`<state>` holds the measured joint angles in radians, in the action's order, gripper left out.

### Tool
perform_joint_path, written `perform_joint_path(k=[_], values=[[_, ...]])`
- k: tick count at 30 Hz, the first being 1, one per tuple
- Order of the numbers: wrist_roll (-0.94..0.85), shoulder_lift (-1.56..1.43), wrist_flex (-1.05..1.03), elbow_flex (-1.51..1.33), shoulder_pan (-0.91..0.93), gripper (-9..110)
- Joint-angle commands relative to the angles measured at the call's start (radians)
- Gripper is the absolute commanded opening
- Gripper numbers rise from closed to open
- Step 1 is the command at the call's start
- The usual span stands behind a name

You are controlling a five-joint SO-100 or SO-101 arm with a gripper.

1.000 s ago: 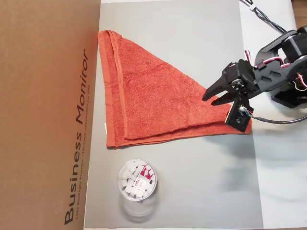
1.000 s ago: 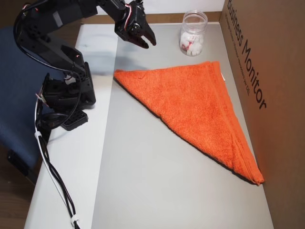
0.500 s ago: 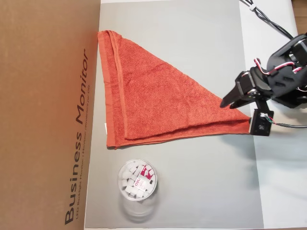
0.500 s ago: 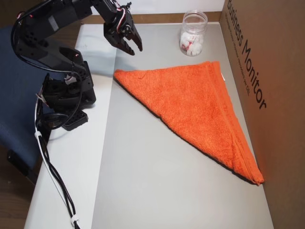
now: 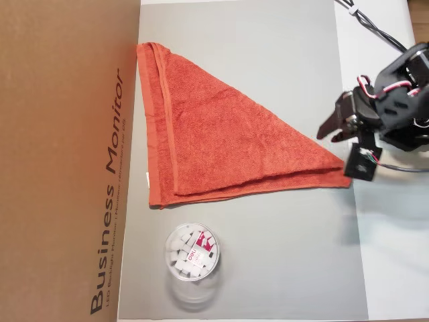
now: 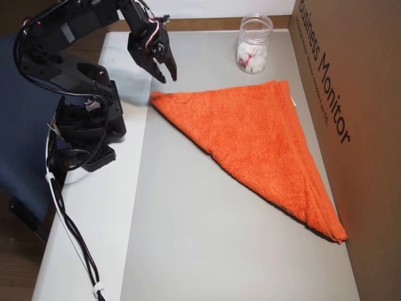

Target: Fold the blanket.

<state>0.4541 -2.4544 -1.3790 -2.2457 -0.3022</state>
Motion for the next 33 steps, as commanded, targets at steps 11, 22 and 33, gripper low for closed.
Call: perform_joint_path(k=[11, 22, 33], values=[[0.061, -0.002, 0.276, -0.123, 0.379, 0], [0.061, 0.281, 0.541, -0.138, 0.394, 0], [0.060, 0.368, 0.635, -0.152, 0.428, 0]])
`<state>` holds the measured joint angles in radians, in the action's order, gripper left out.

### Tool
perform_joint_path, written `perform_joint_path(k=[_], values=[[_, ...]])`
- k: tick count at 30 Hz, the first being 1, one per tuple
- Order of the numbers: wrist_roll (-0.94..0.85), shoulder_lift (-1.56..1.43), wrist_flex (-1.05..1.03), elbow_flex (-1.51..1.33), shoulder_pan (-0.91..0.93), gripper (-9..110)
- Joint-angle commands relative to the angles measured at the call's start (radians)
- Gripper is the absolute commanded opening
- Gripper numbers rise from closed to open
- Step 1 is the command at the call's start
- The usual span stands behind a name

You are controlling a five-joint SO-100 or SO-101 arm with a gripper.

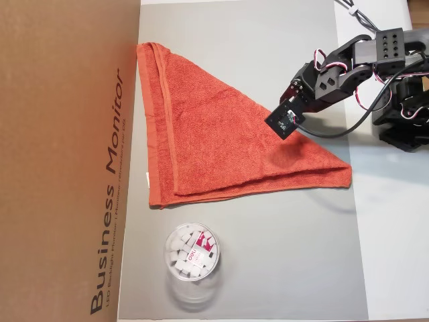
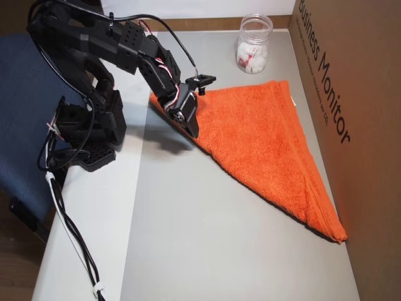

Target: Fold the blanket.

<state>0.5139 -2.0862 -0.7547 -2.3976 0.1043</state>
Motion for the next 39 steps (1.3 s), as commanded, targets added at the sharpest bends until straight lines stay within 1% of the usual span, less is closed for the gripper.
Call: perform_joint_path(k=[1, 8, 14, 17, 19, 25, 34, 39], values=[[0.000, 0.000, 0.011, -0.003, 0.029, 0], [0.025, 0.003, 0.011, -0.044, 0.078, 0], [0.212, 0.074, 0.020, -0.040, 0.054, 0], [0.282, 0.114, 0.107, -0.049, 0.032, 0], [0.299, 0.138, 0.161, -0.057, 0.029, 0], [0.305, 0.189, 0.267, -0.057, -0.028, 0], [0.313, 0.199, 0.344, -0.057, -0.106, 0], [0.457, 0.199, 0.360, -0.071, -0.219, 0]])
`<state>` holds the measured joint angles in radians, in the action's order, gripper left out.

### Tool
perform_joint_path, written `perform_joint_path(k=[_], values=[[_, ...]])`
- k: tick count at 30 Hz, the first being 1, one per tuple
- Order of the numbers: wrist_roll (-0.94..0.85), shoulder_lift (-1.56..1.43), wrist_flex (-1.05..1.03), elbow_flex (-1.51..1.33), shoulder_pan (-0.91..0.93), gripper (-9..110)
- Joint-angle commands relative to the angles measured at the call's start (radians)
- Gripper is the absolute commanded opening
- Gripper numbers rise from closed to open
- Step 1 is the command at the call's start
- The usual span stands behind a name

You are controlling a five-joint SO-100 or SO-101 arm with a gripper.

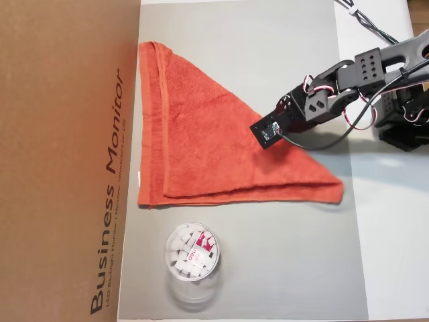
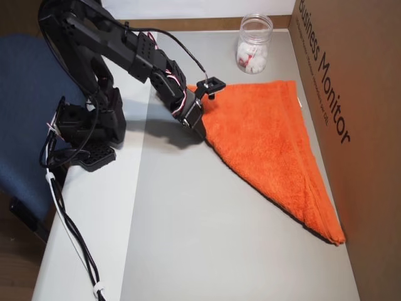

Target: Fold the blanket.

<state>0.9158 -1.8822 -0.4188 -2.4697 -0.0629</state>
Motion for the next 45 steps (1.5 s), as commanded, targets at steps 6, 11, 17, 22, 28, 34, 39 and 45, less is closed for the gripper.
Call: perform_joint_path(k=[6, 11, 17, 22, 28, 34, 39, 45], values=[[0.081, -0.005, 0.084, 0.002, -0.133, 0], [0.084, -0.023, 0.072, -0.003, -0.173, 1], [0.071, -0.153, 0.029, -0.008, -0.270, 1], [-0.021, -0.328, -0.137, 0.011, -0.336, 1], [-0.155, -0.520, -0.304, -0.006, -0.397, 2], [-0.153, -0.581, -0.453, -0.006, -0.503, 18], [-0.155, -0.577, -0.451, -0.009, -0.629, 18], [-0.169, -0.574, -0.445, -0.066, -0.735, 18]])
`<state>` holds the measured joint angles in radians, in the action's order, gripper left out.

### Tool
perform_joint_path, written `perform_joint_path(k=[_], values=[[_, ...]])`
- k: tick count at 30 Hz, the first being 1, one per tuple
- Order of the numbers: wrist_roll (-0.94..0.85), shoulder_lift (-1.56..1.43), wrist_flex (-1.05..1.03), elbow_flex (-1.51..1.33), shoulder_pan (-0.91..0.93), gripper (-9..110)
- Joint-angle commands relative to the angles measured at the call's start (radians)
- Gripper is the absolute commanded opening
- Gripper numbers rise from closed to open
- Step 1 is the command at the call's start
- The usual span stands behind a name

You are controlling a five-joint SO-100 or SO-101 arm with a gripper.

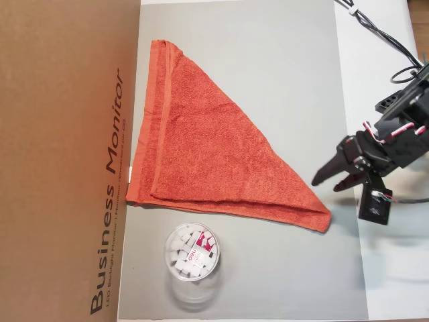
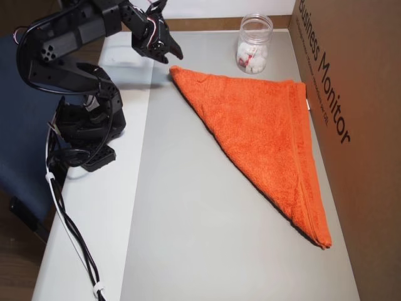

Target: Fold the blanket.

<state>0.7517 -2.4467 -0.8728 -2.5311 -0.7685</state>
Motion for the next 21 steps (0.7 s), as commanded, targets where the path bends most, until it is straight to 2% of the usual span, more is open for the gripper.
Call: perform_joint_path(k=[1, 10, 15, 21], values=[[-0.005, -0.009, 0.009, -0.014, -0.038, 18], [-0.006, 0.075, 0.014, -0.038, -0.054, 18], [-0.023, 0.169, 0.176, -0.038, -0.061, 18], [-0.163, 0.244, 0.279, -0.038, -0.074, 18]])
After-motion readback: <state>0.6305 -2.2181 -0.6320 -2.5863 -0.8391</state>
